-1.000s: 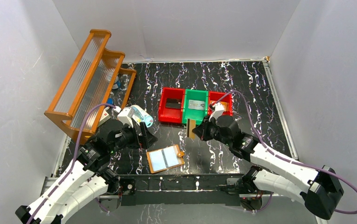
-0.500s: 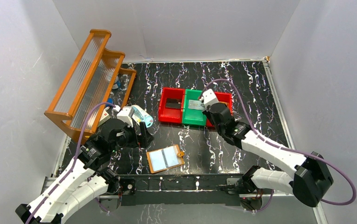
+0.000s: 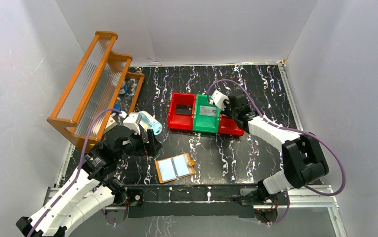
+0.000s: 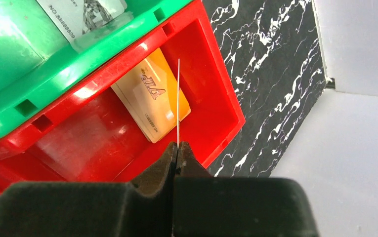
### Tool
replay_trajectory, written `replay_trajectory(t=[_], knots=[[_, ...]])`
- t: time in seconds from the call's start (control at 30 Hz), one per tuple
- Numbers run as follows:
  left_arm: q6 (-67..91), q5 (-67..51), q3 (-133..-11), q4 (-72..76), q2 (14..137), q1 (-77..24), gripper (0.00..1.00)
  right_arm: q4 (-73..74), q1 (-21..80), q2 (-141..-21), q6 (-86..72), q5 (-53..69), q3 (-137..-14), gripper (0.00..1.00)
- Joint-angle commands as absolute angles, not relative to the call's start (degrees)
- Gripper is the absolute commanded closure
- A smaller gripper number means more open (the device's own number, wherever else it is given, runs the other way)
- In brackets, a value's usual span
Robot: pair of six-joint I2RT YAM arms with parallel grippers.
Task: Take the credit cards out of the card holder
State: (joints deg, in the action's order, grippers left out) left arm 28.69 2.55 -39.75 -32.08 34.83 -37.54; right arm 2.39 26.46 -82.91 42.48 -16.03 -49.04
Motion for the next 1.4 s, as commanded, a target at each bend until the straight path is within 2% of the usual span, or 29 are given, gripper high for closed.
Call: replay_trajectory(t=[0.0, 0.23, 0.57, 0.67, 0.77, 0.87, 0.9, 1.23, 1.37], knots=[[27.7, 2.9, -40.8, -32.4, 34.9, -37.4, 0.02, -2.1, 25.7, -85.6, 47.7, -14.2, -52.8, 1.00], [27.7, 3.1, -40.8, -32.4, 34.9, -37.4, 0.02, -7.7, 25.3, -90.0, 52.8, -14.6, -52.6, 1.00], [27.8, 3.1, -40.7, -32.3, 35.4, -37.4, 0.01, -8.4, 25.0, -95.6, 55.6, -15.6, -52.6, 1.00], [27.8, 2.8, -40.7, -32.3, 36.0, -37.4, 0.02, -7.9, 25.1, -96.1, 55.0, -15.2, -52.4, 0.88], [27.6, 2.0, -40.7, -32.0, 37.4, -37.4, 0.02, -5.6, 25.1, -94.4, 53.5, -13.7, -52.0, 0.84], [27.5, 1.7, -40.6, -32.0, 38.1, -37.4, 0.02, -5.4, 25.1, -92.7, 52.0, -12.6, -51.3, 0.68], [27.5, 1.6, -40.6, -31.9, 38.2, -37.4, 0.02, -4.9, 25.1, -92.2, 51.6, -12.4, -51.3, 0.66], [27.3, 0.6, -40.6, -31.6, 39.9, -37.4, 0.02, -1.2, 25.1, -87.0, 46.5, -12.6, -53.7, 0.55], [27.1, -0.1, -40.5, -31.3, 41.0, -37.4, 0.02, 1.4, 25.2, -82.4, 35.9, -8.9, -56.9, 0.52]])
